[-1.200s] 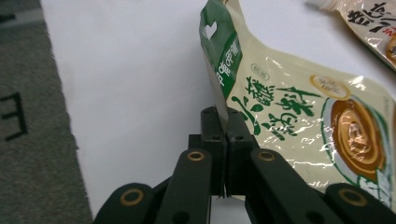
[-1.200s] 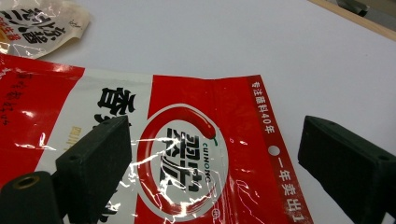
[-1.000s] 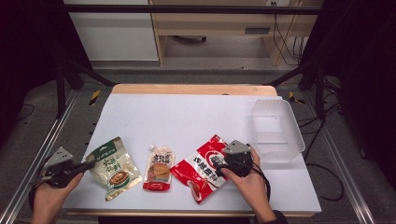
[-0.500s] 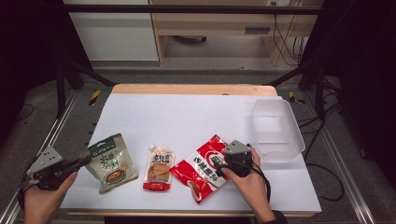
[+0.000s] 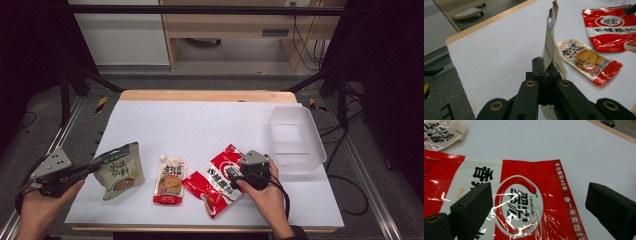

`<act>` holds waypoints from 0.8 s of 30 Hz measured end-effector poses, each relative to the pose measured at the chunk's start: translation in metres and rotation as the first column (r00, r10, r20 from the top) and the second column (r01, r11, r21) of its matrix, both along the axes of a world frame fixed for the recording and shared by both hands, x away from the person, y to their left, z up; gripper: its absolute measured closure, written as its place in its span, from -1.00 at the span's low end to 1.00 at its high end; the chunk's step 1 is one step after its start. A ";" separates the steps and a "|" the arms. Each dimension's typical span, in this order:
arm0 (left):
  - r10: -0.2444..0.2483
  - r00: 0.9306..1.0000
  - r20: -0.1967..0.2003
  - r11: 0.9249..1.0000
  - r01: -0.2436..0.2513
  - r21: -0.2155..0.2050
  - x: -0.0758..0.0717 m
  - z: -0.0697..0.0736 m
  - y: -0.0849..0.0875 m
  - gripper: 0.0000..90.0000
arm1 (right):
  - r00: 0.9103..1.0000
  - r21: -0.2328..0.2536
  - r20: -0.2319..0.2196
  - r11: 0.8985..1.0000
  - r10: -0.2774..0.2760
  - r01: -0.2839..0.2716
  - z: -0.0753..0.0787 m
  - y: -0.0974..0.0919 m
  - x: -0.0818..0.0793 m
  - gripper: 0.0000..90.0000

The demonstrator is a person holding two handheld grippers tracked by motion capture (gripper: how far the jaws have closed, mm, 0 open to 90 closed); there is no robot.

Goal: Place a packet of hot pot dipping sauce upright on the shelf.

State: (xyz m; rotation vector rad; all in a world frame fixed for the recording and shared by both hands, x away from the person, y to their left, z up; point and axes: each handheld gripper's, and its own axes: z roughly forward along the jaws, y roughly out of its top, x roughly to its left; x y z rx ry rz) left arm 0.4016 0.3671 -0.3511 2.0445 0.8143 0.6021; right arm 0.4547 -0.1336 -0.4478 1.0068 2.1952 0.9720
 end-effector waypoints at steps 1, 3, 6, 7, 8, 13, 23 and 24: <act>-0.004 1.000 0.004 1.000 0.004 0.005 0.001 0.004 0.000 1.00 | 1.000 0.000 0.005 1.000 0.015 -0.015 0.003 0.003 0.000 -0.80; -0.008 1.000 0.008 0.999 0.008 0.039 0.005 0.012 -0.001 1.00 | 0.999 0.022 -0.006 0.999 0.046 -0.046 0.008 0.009 0.000 -0.77; -0.009 1.000 0.012 0.997 0.008 0.073 0.009 0.021 -0.003 1.00 | 0.994 -0.001 -0.016 0.994 0.108 -0.108 0.017 0.022 -0.001 -0.77; -0.012 1.000 0.014 0.996 0.010 0.093 0.010 0.025 -0.003 1.00 | 0.991 0.003 -0.020 0.991 0.132 -0.132 0.020 0.026 -0.001 -0.77; -0.011 1.000 0.015 0.995 0.009 0.098 0.011 0.026 -0.004 1.00 | 0.987 -0.015 -0.024 0.987 0.161 -0.161 0.024 0.031 -0.002 -0.78; -0.040 0.999 0.007 0.994 0.039 0.100 0.018 0.035 -0.005 1.00 | 0.965 -0.062 -0.042 0.963 0.259 -0.262 0.041 0.051 0.001 -0.76; -0.111 0.994 0.017 0.986 0.108 0.124 0.033 0.051 -0.030 1.00 | 0.916 -0.155 -0.076 0.903 0.394 -0.401 0.073 0.072 0.012 -0.62; -0.124 0.992 0.024 0.985 0.121 0.125 0.037 0.053 -0.034 1.00 | 0.913 -0.160 -0.070 0.899 0.402 -0.408 0.075 0.073 0.015 -0.59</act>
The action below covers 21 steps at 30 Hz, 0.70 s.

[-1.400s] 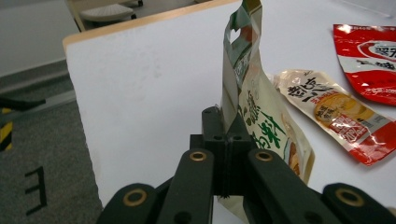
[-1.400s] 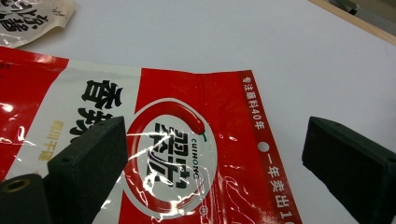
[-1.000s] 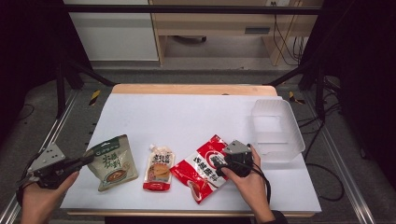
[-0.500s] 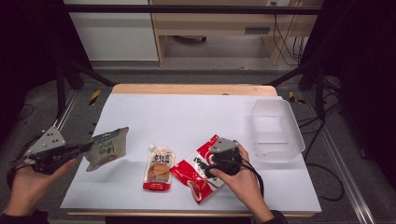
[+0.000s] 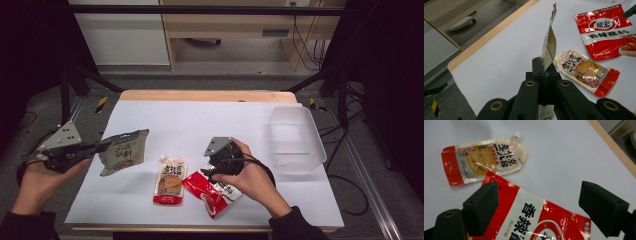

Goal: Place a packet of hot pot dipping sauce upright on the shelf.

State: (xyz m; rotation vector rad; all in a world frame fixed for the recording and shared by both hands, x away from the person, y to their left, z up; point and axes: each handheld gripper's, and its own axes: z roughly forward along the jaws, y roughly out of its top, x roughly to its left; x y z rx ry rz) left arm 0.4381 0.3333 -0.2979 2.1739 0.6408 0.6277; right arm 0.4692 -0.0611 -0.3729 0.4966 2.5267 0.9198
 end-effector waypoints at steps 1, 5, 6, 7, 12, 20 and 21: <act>-0.004 1.000 -0.001 1.000 0.004 -0.003 0.002 0.001 -0.003 1.00 | 1.000 -0.010 -0.005 1.000 0.001 -0.001 0.003 0.000 0.003 -0.54; -0.037 0.999 -0.028 0.999 0.038 0.016 0.010 0.001 -0.020 1.00 | 0.999 -0.019 -0.042 1.000 0.013 -0.014 0.005 -0.002 0.012 -0.55; -0.042 0.999 -0.032 0.999 0.043 0.014 0.012 0.001 -0.025 1.00 | 0.999 -0.041 -0.039 0.999 0.018 -0.019 0.005 -0.004 0.013 -0.55; -0.054 0.998 -0.033 0.998 0.055 0.024 0.015 0.001 -0.031 1.00 | 0.999 -0.052 -0.040 0.999 0.013 -0.015 0.006 -0.005 0.015 -0.55; -0.095 0.995 -0.037 0.995 0.096 0.029 0.024 0.000 -0.054 1.00 | 0.999 -0.055 -0.048 0.998 0.015 -0.018 0.017 -0.011 0.017 -0.61; -0.167 0.985 -0.039 0.984 0.169 0.049 0.030 0.003 -0.093 1.00 | 1.000 -0.091 0.000 0.996 0.017 -0.017 0.039 -0.018 0.014 -0.65; -0.177 0.983 -0.039 0.983 0.179 0.049 0.030 0.003 -0.097 1.00 | 1.000 -0.092 0.000 0.996 0.013 -0.013 0.044 -0.020 0.013 -0.61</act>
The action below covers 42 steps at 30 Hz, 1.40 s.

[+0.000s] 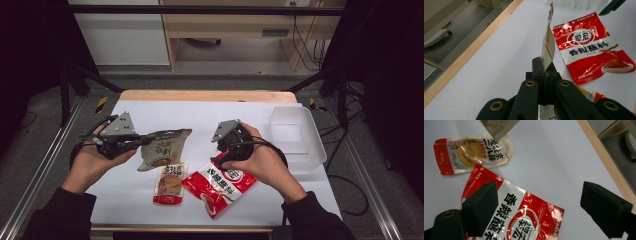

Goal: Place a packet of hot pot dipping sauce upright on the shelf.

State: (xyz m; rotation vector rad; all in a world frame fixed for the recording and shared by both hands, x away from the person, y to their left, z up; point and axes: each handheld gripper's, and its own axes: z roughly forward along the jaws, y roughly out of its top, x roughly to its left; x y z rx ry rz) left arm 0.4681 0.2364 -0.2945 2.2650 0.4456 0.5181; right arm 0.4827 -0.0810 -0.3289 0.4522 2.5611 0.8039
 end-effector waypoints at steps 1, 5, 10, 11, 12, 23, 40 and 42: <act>-0.009 1.000 -0.001 1.000 0.009 0.002 0.000 0.000 -0.004 1.00 | 1.000 0.000 0.000 1.000 0.000 0.000 0.000 0.000 0.000 -0.61; -0.045 0.999 -0.007 0.999 0.045 0.016 0.001 -0.002 -0.021 1.00 | 1.000 0.005 0.000 1.000 0.010 -0.010 0.007 -0.001 0.001 -0.55; -0.086 0.996 -0.018 0.996 0.086 0.021 0.002 -0.006 -0.038 1.00 | 0.999 0.014 -0.006 0.999 0.045 -0.044 0.014 0.000 0.003 -0.51; -0.095 0.995 -0.019 0.995 0.095 0.017 0.002 -0.006 -0.041 1.00 | 0.999 0.020 -0.008 0.999 0.045 -0.044 0.014 0.001 0.002 -0.51; -0.106 0.994 -0.020 0.994 0.106 0.017 0.002 -0.007 -0.044 1.00 | 0.998 0.022 -0.010 0.998 0.055 -0.055 0.015 0.002 0.003 -0.51; -0.177 0.984 -0.026 0.984 0.178 0.016 -0.009 -0.009 -0.064 1.00 | 0.991 0.015 -0.048 0.992 0.125 -0.124 0.010 0.013 0.003 -0.17; -0.184 0.982 -0.042 0.982 0.182 -0.054 -0.011 -0.013 -0.058 1.00 | 0.980 -0.036 -0.100 0.983 0.173 -0.178 0.010 0.026 -0.003 0.98; -0.178 0.983 -0.041 0.983 0.175 -0.059 -0.010 -0.015 -0.056 1.00 | 0.980 -0.041 -0.101 0.984 0.171 -0.176 0.010 0.028 -0.003 0.99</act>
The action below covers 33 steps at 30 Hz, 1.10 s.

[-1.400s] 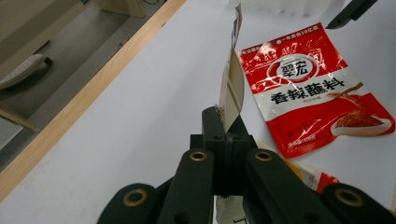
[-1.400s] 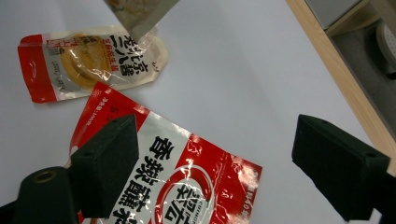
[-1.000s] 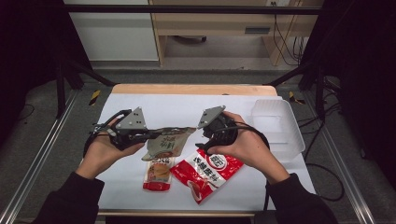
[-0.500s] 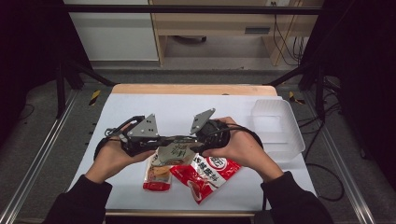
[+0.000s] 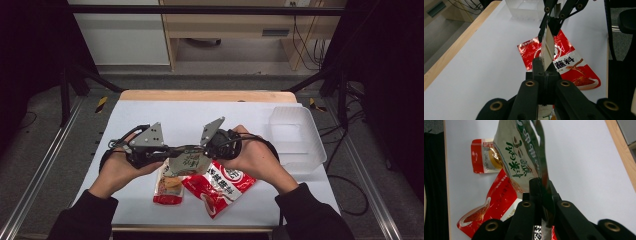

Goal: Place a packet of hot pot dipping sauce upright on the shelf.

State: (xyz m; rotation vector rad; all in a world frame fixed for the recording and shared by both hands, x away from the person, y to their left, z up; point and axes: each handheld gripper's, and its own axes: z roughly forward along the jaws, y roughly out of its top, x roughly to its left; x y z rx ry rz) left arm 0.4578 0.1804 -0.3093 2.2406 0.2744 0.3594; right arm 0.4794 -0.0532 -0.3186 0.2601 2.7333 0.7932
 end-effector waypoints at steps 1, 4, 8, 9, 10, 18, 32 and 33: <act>0.003 1.000 -0.001 1.000 -0.003 0.001 0.000 0.000 0.001 1.00 | 1.000 -0.003 0.012 1.000 0.001 -0.001 0.000 0.001 0.000 1.00; 0.011 1.000 -0.003 1.000 -0.011 -0.005 -0.001 -0.001 0.003 1.00 | 1.000 -0.015 0.025 1.000 0.006 -0.005 0.002 0.005 0.001 1.00; 0.031 0.999 -0.017 0.999 -0.032 -0.023 -0.002 -0.004 0.007 0.84 | 0.999 -0.041 0.046 0.999 0.005 -0.003 0.005 0.007 0.000 1.00; 0.036 0.999 -0.019 0.999 -0.037 -0.033 -0.002 -0.005 0.008 0.78 | 0.998 -0.058 0.060 0.998 0.014 -0.011 0.006 0.007 0.001 1.00; 0.046 0.999 -0.019 0.998 -0.046 -0.042 -0.003 -0.006 0.010 0.69 | 0.998 -0.065 0.066 0.998 0.002 0.002 0.007 0.008 0.001 1.00; 0.159 0.987 -0.014 0.985 -0.159 -0.071 -0.010 -0.025 0.034 -0.08 | 0.991 -0.093 0.129 0.995 -0.020 0.032 0.014 -0.003 0.008 1.00; 0.317 0.947 -0.045 0.944 -0.320 -0.087 -0.034 -0.100 0.097 -0.74 | 0.977 -0.060 0.203 0.995 -0.067 0.080 0.041 -0.044 0.006 1.00; 0.327 0.943 -0.052 0.939 -0.331 -0.091 -0.034 -0.105 0.102 -0.75 | 0.977 -0.060 0.203 0.995 -0.066 0.080 0.042 -0.047 0.006 1.00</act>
